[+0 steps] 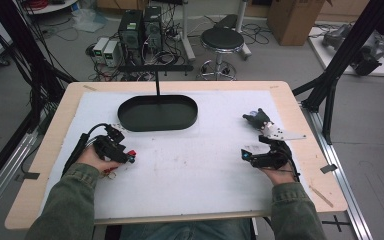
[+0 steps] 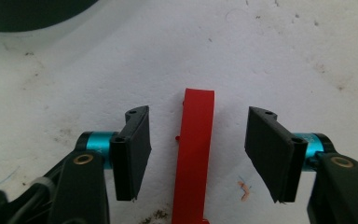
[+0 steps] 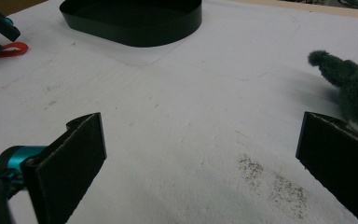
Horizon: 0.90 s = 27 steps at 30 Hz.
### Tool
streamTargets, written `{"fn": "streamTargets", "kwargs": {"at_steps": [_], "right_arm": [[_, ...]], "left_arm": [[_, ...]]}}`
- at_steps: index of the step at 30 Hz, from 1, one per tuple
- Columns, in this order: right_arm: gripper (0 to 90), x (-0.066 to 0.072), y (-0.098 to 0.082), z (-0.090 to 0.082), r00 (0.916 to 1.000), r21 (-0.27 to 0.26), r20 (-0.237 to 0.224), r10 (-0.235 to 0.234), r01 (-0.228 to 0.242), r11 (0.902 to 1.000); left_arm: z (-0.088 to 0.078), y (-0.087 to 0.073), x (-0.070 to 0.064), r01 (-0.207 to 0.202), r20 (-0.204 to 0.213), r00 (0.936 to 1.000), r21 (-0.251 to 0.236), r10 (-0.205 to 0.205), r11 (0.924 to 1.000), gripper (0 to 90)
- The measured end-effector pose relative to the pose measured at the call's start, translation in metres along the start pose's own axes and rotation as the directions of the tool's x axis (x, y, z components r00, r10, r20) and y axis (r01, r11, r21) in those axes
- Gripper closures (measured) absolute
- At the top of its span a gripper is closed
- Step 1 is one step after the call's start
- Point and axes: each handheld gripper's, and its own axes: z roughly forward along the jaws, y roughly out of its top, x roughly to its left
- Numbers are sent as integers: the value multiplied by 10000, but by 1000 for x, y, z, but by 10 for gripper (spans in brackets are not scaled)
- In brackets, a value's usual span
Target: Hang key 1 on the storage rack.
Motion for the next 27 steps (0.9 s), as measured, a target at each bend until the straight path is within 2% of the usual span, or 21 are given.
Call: {"fn": "streamTargets", "kwargs": {"at_steps": [2,3,5,6,7,11,14,16,18,23,24,27], "right_arm": [[5,0,0,0,10000,32,-15,34,-33,10000],[5,0,0,0,10000,35,-19,39,-38,10000],[5,0,0,1,10000,84,-39,10,-9,10000],[5,0,0,1,10000,84,-39,10,-9,10000],[5,0,0,1,10000,122,-42,42,-42,9999],[5,0,0,1,10000,99,-76,-44,45,9999],[5,0,0,0,10000,69,-59,-39,40,10000],[5,0,0,0,10000,55,-62,-9,9,10000],[5,1,0,-1,10000,8,-64,23,-23,10000],[5,1,0,-2,9999,17,-61,81,-81,10000],[5,1,0,-2,9999,0,-63,78,-78,10000],[5,0,0,-2,10000,-42,-25,92,-93,9999]], "left_arm": [[1,0,0,-18,-35,10000,59,18,10000,448],[4,-1,-1,-156,-37,9999,280,157,9995,502],[6,-1,-1,-202,-24,9998,399,203,9990,622],[5,-1,-1,-260,-252,9993,339,269,9991,622],[4,-1,1,-105,-143,9998,282,109,9995,719],[0,-2,1,-173,-134,9998,203,175,9996,746],[-6,-3,0,-288,-47,9996,-70,287,9996,746],[-12,-3,-1,-234,-147,9996,-346,230,9991,747],[-18,-3,-2,-129,18,9999,-550,130,9984,747],[-37,-5,5,289,118,9995,-1223,-276,9921,748],[-37,-5,5,289,118,9995,-1223,-276,9921,748],[-50,0,9,554,45,9985,-1749,-554,9830,748]]}}
